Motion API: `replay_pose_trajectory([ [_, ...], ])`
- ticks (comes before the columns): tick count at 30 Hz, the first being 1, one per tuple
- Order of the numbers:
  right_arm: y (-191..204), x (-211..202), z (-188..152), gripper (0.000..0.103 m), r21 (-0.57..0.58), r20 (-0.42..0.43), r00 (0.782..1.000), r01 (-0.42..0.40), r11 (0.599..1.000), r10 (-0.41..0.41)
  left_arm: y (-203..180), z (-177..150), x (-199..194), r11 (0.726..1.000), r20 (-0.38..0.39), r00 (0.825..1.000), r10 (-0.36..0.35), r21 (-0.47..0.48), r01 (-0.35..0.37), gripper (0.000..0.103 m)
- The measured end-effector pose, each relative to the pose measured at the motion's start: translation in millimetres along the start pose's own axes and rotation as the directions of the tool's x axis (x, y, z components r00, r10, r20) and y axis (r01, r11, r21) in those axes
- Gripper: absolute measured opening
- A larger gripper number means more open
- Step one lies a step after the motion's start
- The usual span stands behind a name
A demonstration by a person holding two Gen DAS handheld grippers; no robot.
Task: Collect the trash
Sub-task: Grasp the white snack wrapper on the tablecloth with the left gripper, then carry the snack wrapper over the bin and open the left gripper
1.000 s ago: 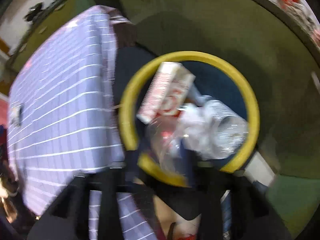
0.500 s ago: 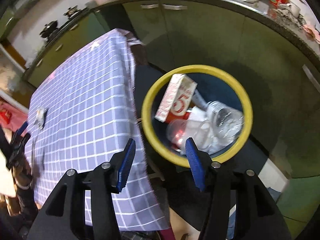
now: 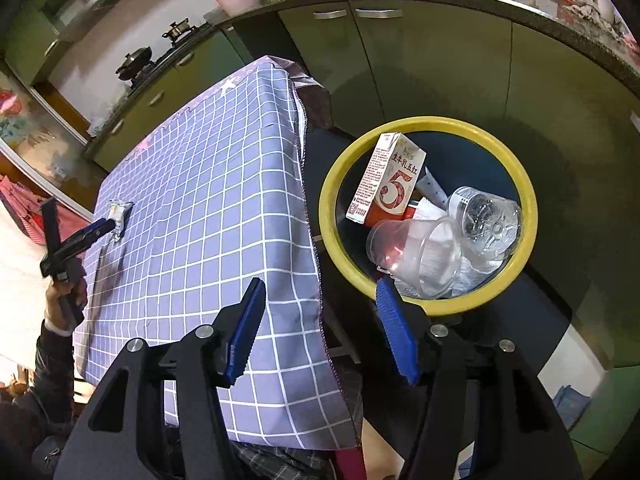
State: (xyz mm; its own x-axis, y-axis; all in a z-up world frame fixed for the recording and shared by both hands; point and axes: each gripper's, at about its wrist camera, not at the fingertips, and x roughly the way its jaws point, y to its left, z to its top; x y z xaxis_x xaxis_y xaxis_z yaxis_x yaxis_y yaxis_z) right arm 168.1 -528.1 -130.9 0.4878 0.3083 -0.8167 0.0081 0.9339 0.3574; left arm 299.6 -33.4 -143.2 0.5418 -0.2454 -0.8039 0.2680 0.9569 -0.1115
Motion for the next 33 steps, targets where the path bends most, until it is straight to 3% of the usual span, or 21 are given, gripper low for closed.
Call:
replay_pose_trajectory([
  [4, -6, 0, -4, 0.061, 0.0, 0.006, 1.0, -0.019, 1.0, 0.019, 0, 8, 14, 0.999, -0.057, 0.998, 0.009, -0.045, -0.012, 0.088],
  [6, -9, 0, -6, 0.061, 0.002, 0.01, 1.0, -0.026, 1.0, 0.026, 3, 10, 23, 0.997, -0.097, 0.995, 0.009, -0.075, -0.017, 0.071],
  [7, -11, -1, -7, 0.061, 0.005, 0.012, 0.999, -0.031, 1.0, 0.031, 3, 11, 26, 0.996, -0.108, 0.994, 0.005, -0.088, -0.015, 0.068],
  [13, -25, -2, -12, 0.062, 0.034, 0.023, 0.999, -0.046, 0.998, 0.045, 3, 18, 30, 0.994, -0.127, 0.992, 0.019, -0.106, -0.032, 0.059],
  [15, -29, 0, -14, 0.062, 0.041, 0.022, 0.999, -0.049, 0.998, 0.049, 2, 21, 30, 0.994, -0.134, 0.991, 0.026, -0.104, -0.04, 0.047],
  [24, -34, -3, -17, 0.062, 0.049, 0.043, 0.997, -0.066, 0.997, 0.064, -13, 25, 23, 0.998, -0.143, 0.99, 0.023, -0.057, -0.032, 0.044],
  [33, -42, -27, -26, 0.062, 0.071, 0.113, 0.991, -0.078, 0.994, 0.07, -74, 38, -17, 0.997, -0.09, 0.995, -0.036, 0.071, 0.043, 0.044],
])
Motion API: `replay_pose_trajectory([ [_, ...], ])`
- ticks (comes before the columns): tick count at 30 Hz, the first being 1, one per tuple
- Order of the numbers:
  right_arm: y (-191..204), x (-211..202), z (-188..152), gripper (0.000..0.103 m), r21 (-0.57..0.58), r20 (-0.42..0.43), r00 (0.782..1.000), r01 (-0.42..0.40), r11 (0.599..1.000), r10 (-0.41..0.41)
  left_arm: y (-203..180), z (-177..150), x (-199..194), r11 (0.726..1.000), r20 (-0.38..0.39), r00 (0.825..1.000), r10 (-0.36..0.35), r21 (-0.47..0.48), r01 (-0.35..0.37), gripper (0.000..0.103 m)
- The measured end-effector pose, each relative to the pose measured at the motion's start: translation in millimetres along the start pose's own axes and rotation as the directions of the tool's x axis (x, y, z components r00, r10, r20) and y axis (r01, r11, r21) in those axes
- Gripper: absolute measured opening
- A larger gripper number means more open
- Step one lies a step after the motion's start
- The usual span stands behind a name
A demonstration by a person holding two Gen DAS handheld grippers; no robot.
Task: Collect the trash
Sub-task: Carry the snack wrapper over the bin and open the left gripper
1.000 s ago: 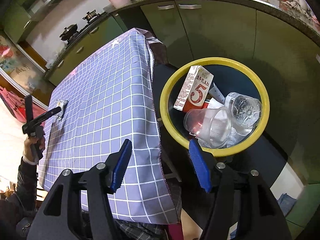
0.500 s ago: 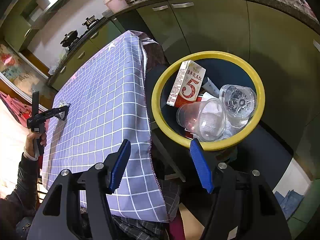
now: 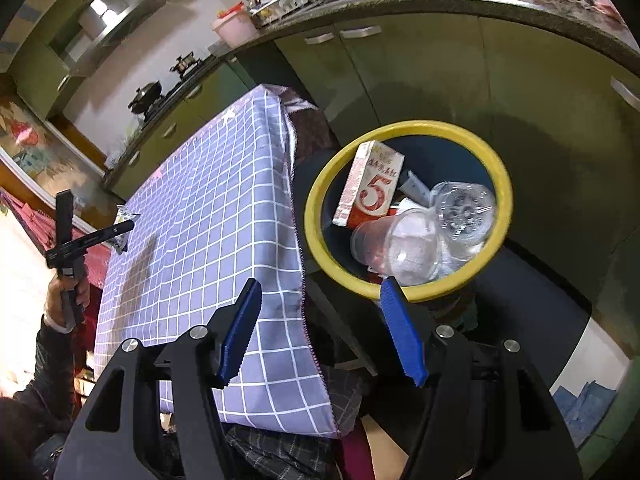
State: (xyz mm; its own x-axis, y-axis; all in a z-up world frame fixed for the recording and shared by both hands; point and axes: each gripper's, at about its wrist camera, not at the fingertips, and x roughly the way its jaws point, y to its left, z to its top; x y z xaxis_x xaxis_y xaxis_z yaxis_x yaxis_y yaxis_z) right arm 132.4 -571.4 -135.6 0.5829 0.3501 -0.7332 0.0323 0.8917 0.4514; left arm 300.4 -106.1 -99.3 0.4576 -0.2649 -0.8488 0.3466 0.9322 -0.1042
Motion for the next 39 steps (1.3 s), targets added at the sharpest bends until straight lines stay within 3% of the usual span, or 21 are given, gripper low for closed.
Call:
replay_pose_trajectory([
  [4, -13, -17, -6, 0.062, 0.022, 0.037, 0.999, 0.037, 0.999, -0.038, -60, 10, -19, 0.99, 0.036, 0.997, -0.068, 0.125, 0.063, 0.044],
  [11, -47, -39, -22, 0.062, 0.077, 0.065, 0.994, 0.087, 0.993, -0.092, -185, 38, -16, 0.921, 0.021, 0.977, -0.213, 0.337, 0.194, 0.044],
  [18, -86, -61, -42, 0.064, 0.149, 0.09, 0.987, 0.119, 0.982, -0.133, -307, 68, 36, 0.833, -0.079, 0.944, -0.321, 0.451, 0.321, 0.044],
  [23, -114, -65, -57, 0.064, 0.206, 0.085, 0.987, 0.117, 0.972, -0.137, -369, 80, 92, 0.808, -0.14, 0.941, -0.307, 0.484, 0.335, 0.044],
  [31, -139, -60, -68, 0.065, 0.257, 0.07, 0.99, 0.103, 0.961, -0.125, -409, 81, 162, 0.813, -0.21, 0.947, -0.243, 0.489, 0.317, 0.045],
  [34, -139, -59, -69, 0.065, 0.252, 0.068, 0.991, 0.096, 0.963, -0.117, -412, 84, 176, 0.821, -0.208, 0.953, -0.22, 0.488, 0.296, 0.063],
  [39, -129, -58, -66, 0.066, 0.225, 0.066, 0.992, 0.09, 0.97, -0.107, -398, 81, 175, 0.828, -0.2, 0.96, -0.197, 0.49, 0.272, 0.067],
])
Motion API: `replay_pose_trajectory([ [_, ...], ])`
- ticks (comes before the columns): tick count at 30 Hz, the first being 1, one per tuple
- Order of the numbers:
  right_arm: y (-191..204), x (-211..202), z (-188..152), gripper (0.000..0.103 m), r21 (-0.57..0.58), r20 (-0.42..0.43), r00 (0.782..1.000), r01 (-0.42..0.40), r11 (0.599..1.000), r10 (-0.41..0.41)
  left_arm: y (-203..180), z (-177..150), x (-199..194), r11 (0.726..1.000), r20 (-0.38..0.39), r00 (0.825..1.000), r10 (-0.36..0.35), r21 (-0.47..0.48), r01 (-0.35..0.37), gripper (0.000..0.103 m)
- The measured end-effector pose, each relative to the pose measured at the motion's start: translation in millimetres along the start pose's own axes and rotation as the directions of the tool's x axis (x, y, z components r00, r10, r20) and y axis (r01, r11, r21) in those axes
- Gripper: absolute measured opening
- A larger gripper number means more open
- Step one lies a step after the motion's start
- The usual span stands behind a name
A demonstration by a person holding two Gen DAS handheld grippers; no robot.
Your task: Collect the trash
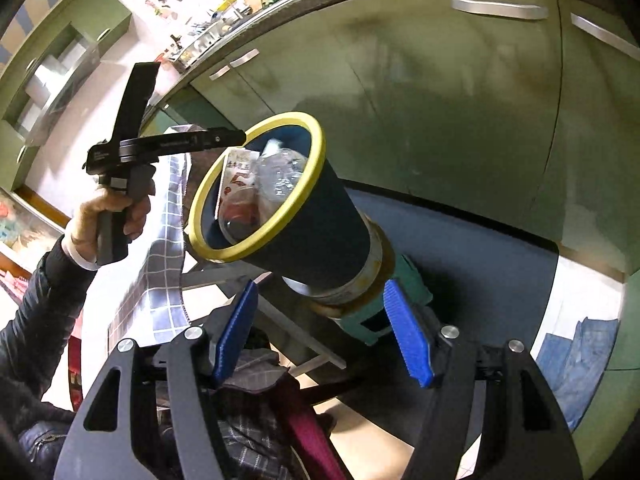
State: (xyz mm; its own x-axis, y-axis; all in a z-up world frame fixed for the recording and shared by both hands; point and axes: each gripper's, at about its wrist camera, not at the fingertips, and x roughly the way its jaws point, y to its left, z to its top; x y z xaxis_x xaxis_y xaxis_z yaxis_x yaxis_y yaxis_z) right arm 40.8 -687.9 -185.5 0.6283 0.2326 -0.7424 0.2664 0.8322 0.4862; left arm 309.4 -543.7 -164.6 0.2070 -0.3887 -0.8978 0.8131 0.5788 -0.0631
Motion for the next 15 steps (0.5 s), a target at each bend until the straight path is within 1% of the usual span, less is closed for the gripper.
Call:
replay_pose_trajectory([
  [2, 6, -2, -1, 0.067, -0.019, 0.0, 1.0, 0.0, 1.0, 0.0, 3, -9, -16, 1.0, 0.023, 1.0, -0.006, -0.008, 0.006, 0.067],
  [4, 15, -3, -1, 0.069, -0.04, 0.0, 1.0, -0.005, 0.999, 0.005, 3, -20, -37, 1.0, 0.063, 0.998, 0.005, -0.005, -0.005, 0.07],
  [5, 23, -2, -2, 0.07, -0.058, -0.002, 1.0, -0.007, 0.998, 0.007, 4, -28, -50, 1.0, 0.086, 0.996, 0.009, -0.006, -0.008, 0.074],
  [6, 31, -2, -3, 0.07, -0.076, -0.004, 1.0, -0.01, 0.997, 0.009, 6, -39, -67, 1.0, 0.117, 0.993, 0.015, -0.011, -0.013, 0.081],
  [7, 40, -1, -4, 0.07, -0.098, -0.009, 1.0, -0.014, 0.995, 0.013, 9, -51, -84, 1.0, 0.146, 0.989, 0.022, -0.02, -0.02, 0.084],
  [8, 48, 0, -5, 0.071, -0.117, -0.014, 1.0, -0.018, 0.993, 0.016, 12, -63, -99, 0.999, 0.171, 0.985, 0.03, -0.029, -0.025, 0.09],
  [9, 57, 1, -6, 0.071, -0.138, -0.019, 1.0, -0.021, 0.99, 0.019, 15, -74, -112, 0.999, 0.193, 0.98, 0.037, -0.039, -0.03, 0.091],
  [10, 71, 4, -8, 0.073, -0.17, -0.026, 0.999, -0.026, 0.985, 0.022, 19, -92, -131, 0.998, 0.222, 0.974, 0.052, -0.056, -0.041, 0.092],
  [11, 82, 6, -10, 0.077, -0.194, -0.03, 0.999, -0.029, 0.981, 0.024, 24, -112, -149, 0.995, 0.246, 0.966, 0.075, -0.077, -0.058, 0.094],
  [12, 93, 9, -12, 0.078, -0.22, -0.033, 0.999, -0.034, 0.975, 0.028, 29, -132, -166, 0.991, 0.267, 0.958, 0.106, -0.106, -0.08, 0.096],
  [14, 122, 14, -18, 0.081, -0.281, -0.04, 0.998, -0.052, 0.958, 0.042, 38, -164, -193, 0.981, 0.298, 0.942, 0.154, -0.162, -0.109, 0.096],
  [15, 135, 16, -21, 0.084, -0.307, -0.042, 0.998, -0.063, 0.95, 0.053, 46, -191, -211, 0.97, 0.315, 0.93, 0.192, -0.206, -0.13, 0.096],
])
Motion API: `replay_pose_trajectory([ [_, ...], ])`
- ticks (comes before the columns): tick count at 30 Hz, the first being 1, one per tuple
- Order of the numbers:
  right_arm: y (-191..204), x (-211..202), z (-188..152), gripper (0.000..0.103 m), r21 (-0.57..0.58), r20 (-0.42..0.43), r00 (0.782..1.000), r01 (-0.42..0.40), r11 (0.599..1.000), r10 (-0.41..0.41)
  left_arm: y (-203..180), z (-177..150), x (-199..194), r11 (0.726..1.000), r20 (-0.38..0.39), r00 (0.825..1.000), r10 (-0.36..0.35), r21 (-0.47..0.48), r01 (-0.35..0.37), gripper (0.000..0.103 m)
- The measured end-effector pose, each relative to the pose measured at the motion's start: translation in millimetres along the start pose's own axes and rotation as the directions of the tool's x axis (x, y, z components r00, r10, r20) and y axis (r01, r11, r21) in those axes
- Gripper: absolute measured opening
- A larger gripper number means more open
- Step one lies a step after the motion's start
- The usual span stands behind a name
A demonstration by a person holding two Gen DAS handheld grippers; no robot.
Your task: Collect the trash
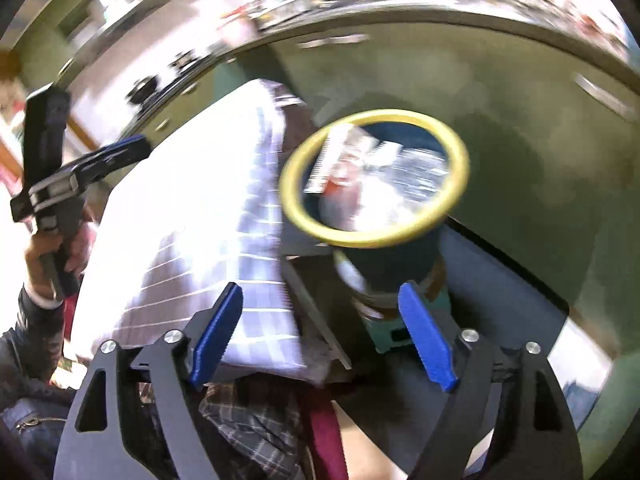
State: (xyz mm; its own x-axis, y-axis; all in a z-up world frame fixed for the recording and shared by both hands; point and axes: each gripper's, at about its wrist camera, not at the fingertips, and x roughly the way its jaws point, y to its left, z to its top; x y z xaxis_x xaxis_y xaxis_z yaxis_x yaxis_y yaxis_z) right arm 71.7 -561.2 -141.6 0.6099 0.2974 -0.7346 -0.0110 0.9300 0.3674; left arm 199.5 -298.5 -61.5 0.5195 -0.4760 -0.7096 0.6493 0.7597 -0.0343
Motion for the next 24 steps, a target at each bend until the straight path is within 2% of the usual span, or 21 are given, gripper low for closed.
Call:
replay_pose_trajectory([
  [2, 31, 6, 2, 0.097, -0.06, 0.009, 0.999, -0.031, 0.998, 0.032, 24, -26, -34, 0.995, 0.028, 0.997, 0.077, -0.065, -0.075, 0.096],
  [6, 86, 13, 8, 0.098, -0.156, 0.049, 0.997, -0.051, 0.987, 0.059, 67, -76, -100, 0.957, 0.078, 0.97, 0.229, -0.201, -0.209, 0.096],
  [9, 120, 16, 9, 0.098, -0.211, 0.074, 0.994, -0.062, 0.975, 0.079, 85, -105, -143, 0.908, 0.108, 0.928, 0.358, -0.272, -0.318, 0.096],
  [12, 143, 13, 5, 0.098, -0.253, 0.095, 0.992, -0.051, 0.966, 0.077, 98, -132, -180, 0.848, 0.118, 0.872, 0.475, -0.326, -0.418, 0.096],
  [15, 161, 4, -1, 0.098, -0.28, 0.15, 0.988, 0.01, 0.96, 0.033, 102, -151, -206, 0.808, 0.112, 0.839, 0.532, -0.362, -0.464, 0.096],
  [18, 173, -13, -7, 0.098, -0.296, 0.2, 0.98, 0.061, 0.953, -0.001, 102, -167, -223, 0.778, 0.105, 0.818, 0.566, -0.396, -0.487, 0.096],
  [21, 184, -33, -15, 0.098, -0.31, 0.263, 0.964, 0.122, 0.943, -0.039, 98, -178, -237, 0.769, 0.118, 0.808, 0.577, -0.411, -0.489, 0.096],
  [24, 195, -49, -23, 0.098, -0.325, 0.315, 0.946, 0.18, 0.928, -0.073, 89, -184, -247, 0.774, 0.138, 0.802, 0.582, -0.397, -0.493, 0.096],
])
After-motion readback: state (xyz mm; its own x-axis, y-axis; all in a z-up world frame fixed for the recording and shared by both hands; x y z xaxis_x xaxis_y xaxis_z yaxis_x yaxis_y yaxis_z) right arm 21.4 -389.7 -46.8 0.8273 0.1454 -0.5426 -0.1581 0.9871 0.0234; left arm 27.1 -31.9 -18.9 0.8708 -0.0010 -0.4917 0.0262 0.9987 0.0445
